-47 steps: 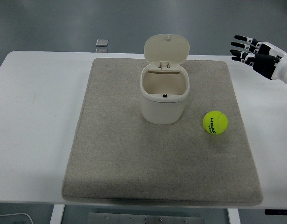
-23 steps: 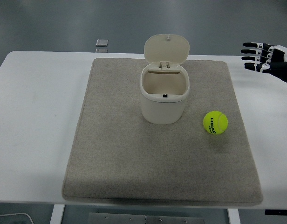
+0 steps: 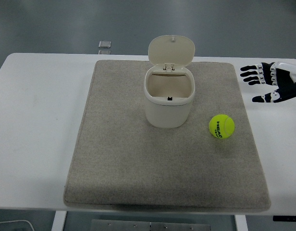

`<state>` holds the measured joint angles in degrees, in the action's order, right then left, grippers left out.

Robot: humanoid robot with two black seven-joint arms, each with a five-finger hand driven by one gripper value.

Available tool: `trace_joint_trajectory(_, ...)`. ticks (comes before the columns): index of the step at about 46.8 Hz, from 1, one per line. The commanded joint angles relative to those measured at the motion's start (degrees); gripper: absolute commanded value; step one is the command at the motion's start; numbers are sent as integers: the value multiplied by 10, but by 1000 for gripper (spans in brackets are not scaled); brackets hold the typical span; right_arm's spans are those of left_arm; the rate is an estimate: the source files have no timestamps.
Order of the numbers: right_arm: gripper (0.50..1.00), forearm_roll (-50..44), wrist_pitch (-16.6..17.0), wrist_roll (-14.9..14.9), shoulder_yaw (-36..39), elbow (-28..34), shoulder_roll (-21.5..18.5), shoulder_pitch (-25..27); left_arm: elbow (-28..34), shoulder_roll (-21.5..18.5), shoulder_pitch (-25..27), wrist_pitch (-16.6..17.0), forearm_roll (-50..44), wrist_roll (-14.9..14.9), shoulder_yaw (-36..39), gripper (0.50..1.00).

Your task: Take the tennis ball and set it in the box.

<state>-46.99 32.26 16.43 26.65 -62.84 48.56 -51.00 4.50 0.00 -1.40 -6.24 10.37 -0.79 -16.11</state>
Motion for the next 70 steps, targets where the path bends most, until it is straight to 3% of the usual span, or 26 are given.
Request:
trace_joint_trajectory(1, 901, -49, -13, 0, -1, -7, -4, 2, 0, 0, 0, 0, 0, 0, -1, 992)
trace_joint_trajectory(28, 901, -220, -77, 1, -11, -89, -25, 20, 0, 0, 0, 0, 0, 0, -1, 992)
trace_joint_trajectory(37, 901, -232, -98, 1, -12, -91, -36, 31, 1, 0, 0, 0, 0, 0, -1, 992)
trace_joint_trajectory(51, 901, -244, -102, 0, -15, -91, -48, 45, 1, 0, 0, 0, 0, 0, -1, 992)
trace_joint_trajectory(70, 901, -258, -142, 1, -30, -91, -58, 55, 0, 0, 0, 0, 0, 0, -1, 992)
